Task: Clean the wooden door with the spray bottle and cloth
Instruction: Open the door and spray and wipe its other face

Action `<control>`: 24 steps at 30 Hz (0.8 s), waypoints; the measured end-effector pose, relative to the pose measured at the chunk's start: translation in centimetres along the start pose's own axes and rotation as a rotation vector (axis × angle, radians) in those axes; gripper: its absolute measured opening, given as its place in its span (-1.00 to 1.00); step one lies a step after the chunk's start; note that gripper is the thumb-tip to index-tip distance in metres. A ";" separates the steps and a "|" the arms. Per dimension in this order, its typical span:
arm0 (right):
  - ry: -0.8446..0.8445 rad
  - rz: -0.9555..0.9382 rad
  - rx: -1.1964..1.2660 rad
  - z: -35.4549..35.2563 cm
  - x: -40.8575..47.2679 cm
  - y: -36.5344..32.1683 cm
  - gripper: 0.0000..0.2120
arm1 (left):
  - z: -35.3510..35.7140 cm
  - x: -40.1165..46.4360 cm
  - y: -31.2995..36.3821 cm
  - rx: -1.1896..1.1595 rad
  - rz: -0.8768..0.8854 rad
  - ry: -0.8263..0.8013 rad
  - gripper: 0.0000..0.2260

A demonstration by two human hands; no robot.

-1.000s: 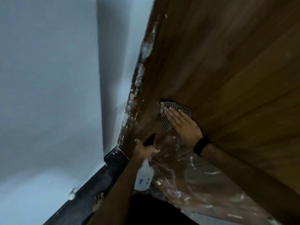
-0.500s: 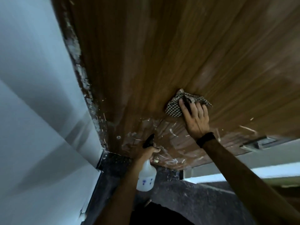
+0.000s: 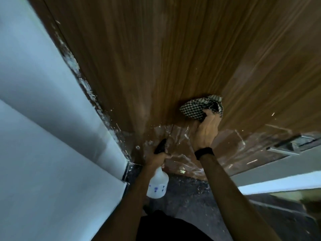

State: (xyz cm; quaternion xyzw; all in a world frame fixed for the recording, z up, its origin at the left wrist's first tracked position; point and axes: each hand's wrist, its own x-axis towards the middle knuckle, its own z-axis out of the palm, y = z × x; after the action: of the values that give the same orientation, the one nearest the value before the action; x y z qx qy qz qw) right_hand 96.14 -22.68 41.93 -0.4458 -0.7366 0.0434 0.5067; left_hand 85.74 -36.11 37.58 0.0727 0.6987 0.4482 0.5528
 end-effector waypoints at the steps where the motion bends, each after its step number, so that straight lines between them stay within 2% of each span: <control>1: -0.011 0.094 0.036 0.1 -0.5 -0.1 -0.65 | -0.2 -0.3 0.0 0.031 0.042 0.016 -0.45; 3: -0.027 0.237 0.070 0.4 -1.3 0.0 -0.58 | -0.5 -0.7 -0.4 0.067 0.099 0.036 -0.39; 8: 0.058 0.355 0.184 1.1 -2.2 0.3 -0.58 | -1.4 -0.4 -0.5 0.085 0.133 0.078 -0.47; 12: 0.140 0.511 0.184 2.1 -3.5 -0.4 -0.55 | -2.4 0.1 -0.5 0.147 0.121 0.056 -0.73; 13: 0.146 0.535 0.187 2.5 -3.7 -0.8 -0.56 | -2.8 0.1 -0.3 0.173 0.113 0.048 -0.74; 17: 0.104 0.719 0.255 4.2 -5.4 -1.9 -0.58 | -3.9 0.0 0.3 0.250 0.115 -0.009 -0.46; 19: 0.101 0.786 0.303 5.6 -6.3 -2.4 -0.60 | -4.6 0.4 0.5 0.272 0.122 -0.024 -0.39; 22: 0.110 0.935 0.368 7.9 -7.5 -3.7 -0.65 | -6.0 1.5 0.3 0.356 0.124 0.009 -0.42; 24: 0.079 0.988 0.435 9.4 -8.3 -5.1 -0.62 | -7.1 2.1 0.4 0.347 0.119 0.049 -0.50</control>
State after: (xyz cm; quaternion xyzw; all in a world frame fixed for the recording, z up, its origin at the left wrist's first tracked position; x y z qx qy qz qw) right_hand 86.37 -27.93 34.16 -0.6253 -0.3938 0.4111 0.5338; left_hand 78.86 -38.55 36.28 0.1974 0.7732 0.3546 0.4873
